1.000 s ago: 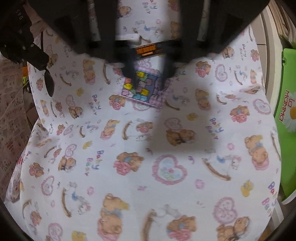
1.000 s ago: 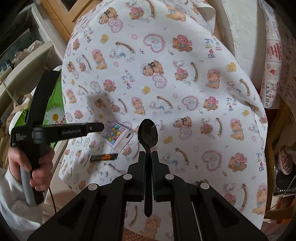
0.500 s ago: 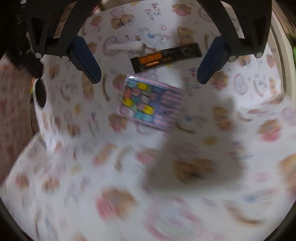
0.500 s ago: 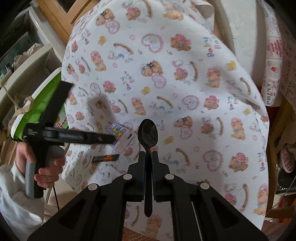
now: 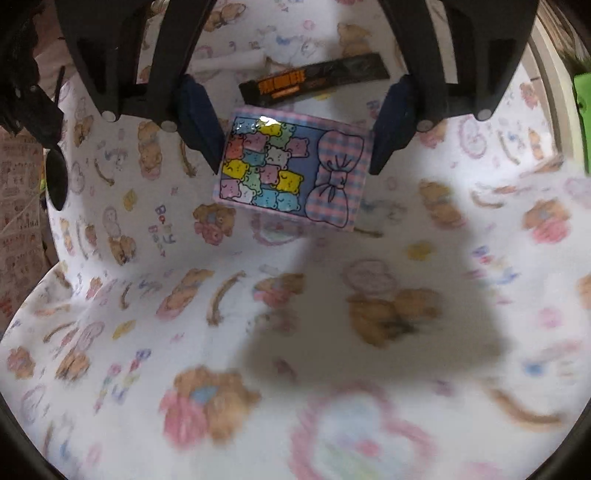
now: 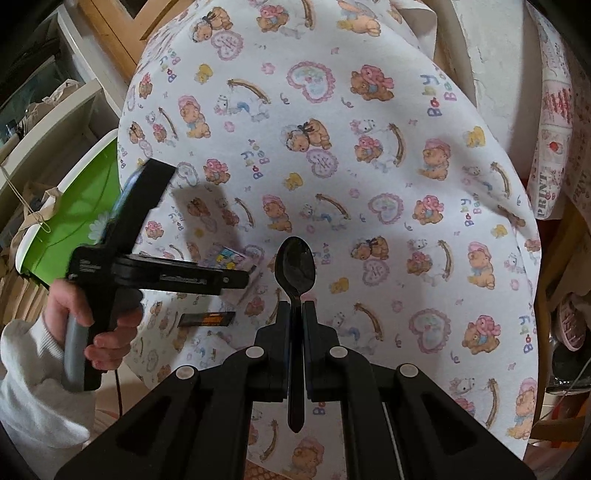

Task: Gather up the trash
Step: 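Carry the box with the left tool while the right tool carries the spoon, releasing both over the basket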

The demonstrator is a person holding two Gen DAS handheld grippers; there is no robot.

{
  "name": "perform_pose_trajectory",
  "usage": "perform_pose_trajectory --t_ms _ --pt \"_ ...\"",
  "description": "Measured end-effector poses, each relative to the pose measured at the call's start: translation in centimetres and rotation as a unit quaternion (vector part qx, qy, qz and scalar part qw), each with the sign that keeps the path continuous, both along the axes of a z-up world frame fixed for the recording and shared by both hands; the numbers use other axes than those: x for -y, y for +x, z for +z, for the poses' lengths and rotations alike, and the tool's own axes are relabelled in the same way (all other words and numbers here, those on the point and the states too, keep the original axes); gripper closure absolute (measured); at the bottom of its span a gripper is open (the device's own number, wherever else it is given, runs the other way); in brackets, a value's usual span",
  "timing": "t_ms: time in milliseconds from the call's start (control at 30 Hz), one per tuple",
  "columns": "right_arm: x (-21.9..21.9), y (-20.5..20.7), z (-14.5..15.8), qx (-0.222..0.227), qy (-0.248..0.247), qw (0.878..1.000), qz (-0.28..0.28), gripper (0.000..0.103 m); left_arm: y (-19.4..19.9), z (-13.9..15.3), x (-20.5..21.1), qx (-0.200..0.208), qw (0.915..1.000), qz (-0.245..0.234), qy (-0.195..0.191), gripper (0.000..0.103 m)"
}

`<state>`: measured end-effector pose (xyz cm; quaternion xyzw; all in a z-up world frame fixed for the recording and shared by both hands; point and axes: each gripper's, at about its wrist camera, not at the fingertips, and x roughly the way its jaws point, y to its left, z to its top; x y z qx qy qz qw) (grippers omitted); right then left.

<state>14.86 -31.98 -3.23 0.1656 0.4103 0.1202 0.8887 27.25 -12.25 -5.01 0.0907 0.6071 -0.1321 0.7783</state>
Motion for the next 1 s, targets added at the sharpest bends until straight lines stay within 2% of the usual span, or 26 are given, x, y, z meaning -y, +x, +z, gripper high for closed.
perform_pose_trajectory --t_ms 100,267,367,533,600,667,733,833,867,967,1000 --pt "-0.3 -0.1 0.2 0.004 -0.003 1.000 0.005 0.096 -1.7 2.0 -0.7 0.033 0.9994 0.005 -0.005 0.030" --pt "-1.3 -0.6 0.4 0.013 -0.011 1.000 0.022 0.096 -6.6 4.8 -1.8 0.089 0.9958 0.003 -0.017 0.030" --pt "-2.4 -0.8 0.2 0.020 -0.021 0.999 0.039 0.096 -8.8 5.7 -2.9 0.123 0.9924 0.006 -0.007 0.030" --pt "-3.6 -1.9 0.7 0.039 -0.025 0.997 0.059 0.096 -12.4 7.0 -5.9 0.154 0.9864 0.037 -0.042 0.030" --pt "-3.8 -2.4 0.8 0.044 -0.006 0.996 0.072 0.096 -13.4 6.4 -6.3 0.163 0.9845 0.048 -0.045 0.030" --pt "-4.0 -2.8 0.8 0.043 0.014 0.996 0.080 0.096 -14.9 5.9 -6.6 0.166 0.9838 0.051 -0.044 0.030" --pt "-4.6 -3.2 0.9 0.043 0.012 0.995 0.090 0.096 -16.4 5.3 -7.4 0.166 0.9837 0.055 -0.042 0.030" --pt "-5.7 -4.4 1.2 0.048 0.001 0.993 0.105 0.096 -17.9 4.4 -8.3 0.160 0.9823 0.068 -0.070 0.030" --pt "-5.8 -4.8 1.2 0.044 0.008 0.993 0.110 0.096 -18.4 4.1 -8.7 0.153 0.9821 0.074 -0.082 0.030" --pt "-5.7 -5.7 1.2 0.019 0.076 0.989 0.129 0.096 -19.2 2.5 -8.9 0.109 0.9852 0.091 -0.096 0.030" --pt "-5.8 -6.1 1.4 0.019 0.075 0.988 0.130 0.096 -19.6 2.1 -9.1 0.093 0.9840 0.099 -0.115 0.030"
